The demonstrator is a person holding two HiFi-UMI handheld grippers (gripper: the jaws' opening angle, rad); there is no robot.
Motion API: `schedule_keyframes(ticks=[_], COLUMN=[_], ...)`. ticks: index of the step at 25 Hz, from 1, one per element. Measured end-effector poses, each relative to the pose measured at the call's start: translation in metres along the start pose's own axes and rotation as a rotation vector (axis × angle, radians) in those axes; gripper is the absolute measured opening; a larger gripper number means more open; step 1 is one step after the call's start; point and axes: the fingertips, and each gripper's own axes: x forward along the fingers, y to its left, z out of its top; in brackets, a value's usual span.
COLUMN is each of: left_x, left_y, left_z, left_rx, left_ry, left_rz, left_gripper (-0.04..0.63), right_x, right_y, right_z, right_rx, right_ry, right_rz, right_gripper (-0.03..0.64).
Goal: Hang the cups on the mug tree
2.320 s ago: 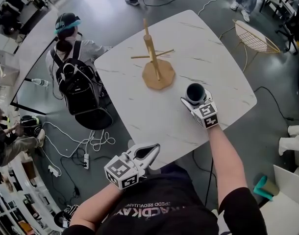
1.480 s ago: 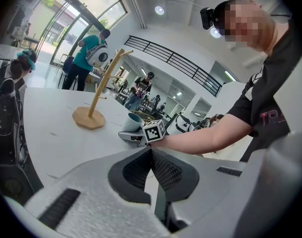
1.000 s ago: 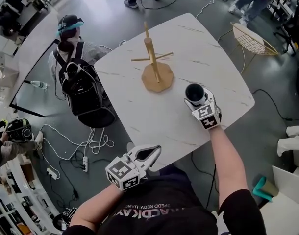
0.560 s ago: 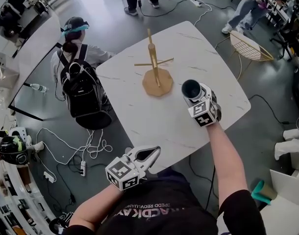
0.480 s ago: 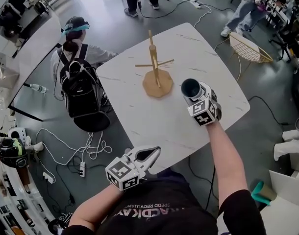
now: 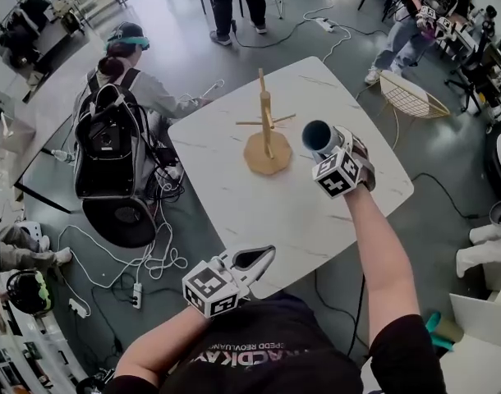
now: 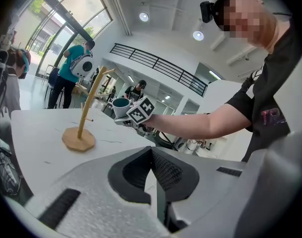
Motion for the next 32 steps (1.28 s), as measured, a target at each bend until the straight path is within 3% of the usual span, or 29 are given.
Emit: schedule_keyframes(ticks=[8,20,32], left_x=[-0.001,-0.007,-0.026], left_y=[0.007,0.007,0.006], left_z=[0.029,0.047,0.023], left_rx=[0.059,0.075,0.052], left_ry=[-0.018,-0.028,-0.026], left_rz=[-0.019,-0.066,-0.079], left_gripper=[-0.006,-0.006,-0.006], right_x=[0.002,0.002,-0.001], right_y=[-0.031,-0.049,-0.041], right_z=[0.027,0.058,0.066], right_rx=[-0.215,-0.614,-0.852], right_ry=[0.119,0.294,0.433], right_rz=[-0.079,-0.182,-0.219], right_gripper=[0.337,0.337,0.339])
